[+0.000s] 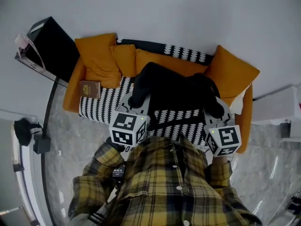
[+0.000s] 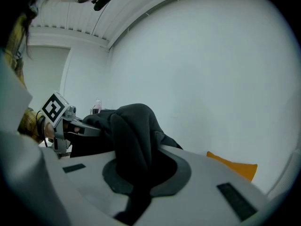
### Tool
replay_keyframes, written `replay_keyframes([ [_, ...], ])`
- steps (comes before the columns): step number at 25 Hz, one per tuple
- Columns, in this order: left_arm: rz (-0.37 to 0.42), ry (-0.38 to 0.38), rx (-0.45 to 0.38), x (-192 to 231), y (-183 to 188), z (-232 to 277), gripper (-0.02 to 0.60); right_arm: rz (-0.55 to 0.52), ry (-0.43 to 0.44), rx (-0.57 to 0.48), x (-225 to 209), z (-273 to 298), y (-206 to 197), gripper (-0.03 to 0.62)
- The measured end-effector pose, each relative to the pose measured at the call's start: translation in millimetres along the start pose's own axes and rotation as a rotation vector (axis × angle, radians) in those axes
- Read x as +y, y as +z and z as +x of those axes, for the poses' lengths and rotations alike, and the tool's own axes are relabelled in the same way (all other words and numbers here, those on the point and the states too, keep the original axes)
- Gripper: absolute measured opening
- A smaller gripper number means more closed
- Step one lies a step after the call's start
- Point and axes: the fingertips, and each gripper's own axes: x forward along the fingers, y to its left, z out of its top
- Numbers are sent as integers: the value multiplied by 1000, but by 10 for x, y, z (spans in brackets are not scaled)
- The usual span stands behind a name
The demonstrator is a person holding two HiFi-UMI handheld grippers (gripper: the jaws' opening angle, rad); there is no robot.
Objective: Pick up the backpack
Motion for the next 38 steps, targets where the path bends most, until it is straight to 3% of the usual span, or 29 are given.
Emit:
replay_keyframes([
  [38,40,-9,6,-120,-33,-111,38,34,16,32,57,-201,-169,29],
])
